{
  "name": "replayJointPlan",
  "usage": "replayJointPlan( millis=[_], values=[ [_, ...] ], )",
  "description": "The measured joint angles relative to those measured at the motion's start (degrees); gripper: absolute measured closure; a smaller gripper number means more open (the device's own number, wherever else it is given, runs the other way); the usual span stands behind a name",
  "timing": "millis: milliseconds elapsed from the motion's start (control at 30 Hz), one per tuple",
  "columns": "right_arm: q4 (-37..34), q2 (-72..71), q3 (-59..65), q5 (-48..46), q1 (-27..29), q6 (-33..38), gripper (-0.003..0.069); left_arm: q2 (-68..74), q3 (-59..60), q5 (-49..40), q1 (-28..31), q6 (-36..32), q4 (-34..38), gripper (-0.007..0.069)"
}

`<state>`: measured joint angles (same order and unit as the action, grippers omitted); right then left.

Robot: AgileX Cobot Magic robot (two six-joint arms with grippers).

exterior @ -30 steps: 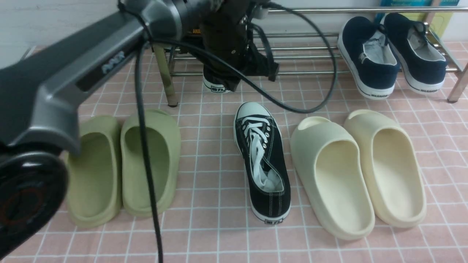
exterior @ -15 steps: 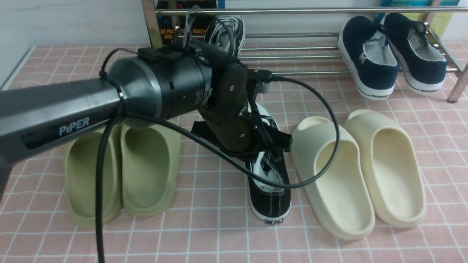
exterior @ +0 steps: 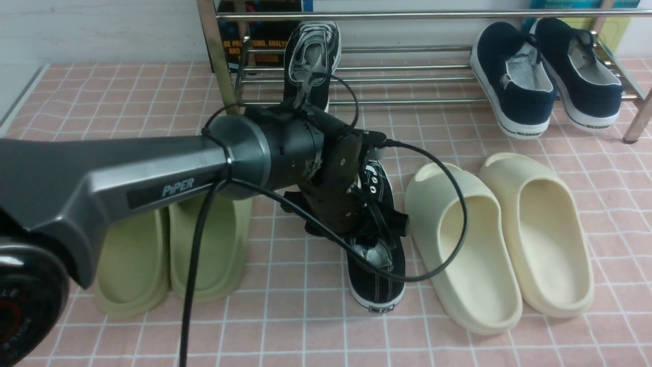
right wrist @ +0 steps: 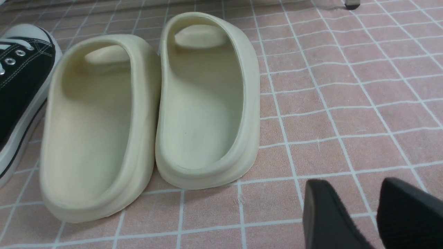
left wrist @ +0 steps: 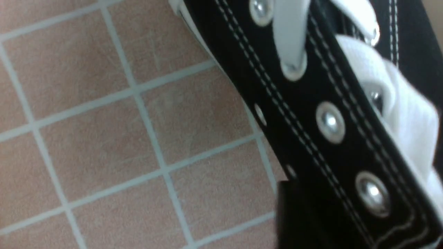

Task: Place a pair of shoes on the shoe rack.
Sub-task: Use the left arm to grab the shoe closest to it, then use the left arm to put a shoe into the shoe rack

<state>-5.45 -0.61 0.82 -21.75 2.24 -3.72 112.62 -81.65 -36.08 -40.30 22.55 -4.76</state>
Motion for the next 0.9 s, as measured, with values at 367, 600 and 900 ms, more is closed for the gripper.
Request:
replayJointPlan(
  millis=[367, 600, 900],
  values=[
    [0.0, 0.0, 0.0, 0.0, 0.0, 0.0, 0.0419, 0.1, -13.7, -2.1, 1.5, 4.4, -6.5, 0.0601],
    [0.0, 0.0, 0.0, 0.0, 0.0, 0.0, 0.0419, 7.2, -27.4, 0.1, 6.3, 8.5, -6.5, 0.0601],
    [0.0, 0.0, 0.0, 0.0, 0.0, 0.0, 0.0419, 18.1, -39.5, 2.9, 8.4, 12.3, -7.2, 0.0601]
  ],
)
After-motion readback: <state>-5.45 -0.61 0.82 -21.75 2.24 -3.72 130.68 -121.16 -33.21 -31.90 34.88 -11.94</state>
